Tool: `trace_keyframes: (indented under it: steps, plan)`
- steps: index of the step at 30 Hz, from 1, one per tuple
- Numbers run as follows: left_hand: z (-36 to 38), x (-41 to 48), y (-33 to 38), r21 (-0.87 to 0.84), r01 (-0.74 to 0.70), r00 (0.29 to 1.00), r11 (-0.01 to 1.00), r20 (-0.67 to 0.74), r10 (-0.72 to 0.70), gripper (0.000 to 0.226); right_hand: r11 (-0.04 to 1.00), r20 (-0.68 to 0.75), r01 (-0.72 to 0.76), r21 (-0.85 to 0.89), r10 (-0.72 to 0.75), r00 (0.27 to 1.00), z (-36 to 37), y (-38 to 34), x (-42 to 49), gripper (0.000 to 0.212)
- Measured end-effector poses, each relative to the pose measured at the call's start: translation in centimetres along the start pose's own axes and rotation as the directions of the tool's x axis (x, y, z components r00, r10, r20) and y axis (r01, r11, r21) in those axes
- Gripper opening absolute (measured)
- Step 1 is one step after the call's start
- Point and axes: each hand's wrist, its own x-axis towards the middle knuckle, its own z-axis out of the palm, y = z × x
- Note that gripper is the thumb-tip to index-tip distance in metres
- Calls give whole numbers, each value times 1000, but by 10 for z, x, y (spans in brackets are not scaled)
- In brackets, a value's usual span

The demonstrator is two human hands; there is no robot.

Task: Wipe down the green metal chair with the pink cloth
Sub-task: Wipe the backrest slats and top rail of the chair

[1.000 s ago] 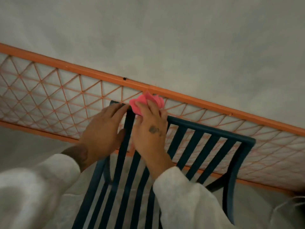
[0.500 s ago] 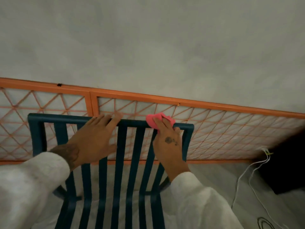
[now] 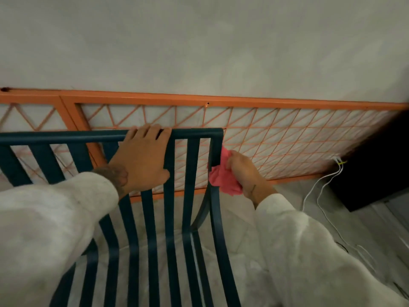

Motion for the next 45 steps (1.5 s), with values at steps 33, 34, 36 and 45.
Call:
trace_keyframes:
  steps: [33,34,36,45]
  plan:
    - [43,-33,57,-171,-26,973,985,-229,-14,79,971,137,-46,-236,81,987,7,160,-47,31]
    - [55,-46,74,-265,-42,988,963,-157,0,73,971,141,-29,-238,64,988,7,157,-43,32]
    - [82,-74,107,-485,62,995,872,100,-15,60,968,136,-29,-250,65,989,2,165,-48,35]
    - [183,-177,195,-666,713,678,219,734,23,48,949,137,-203,-242,241,961,-38,266,-190,51]
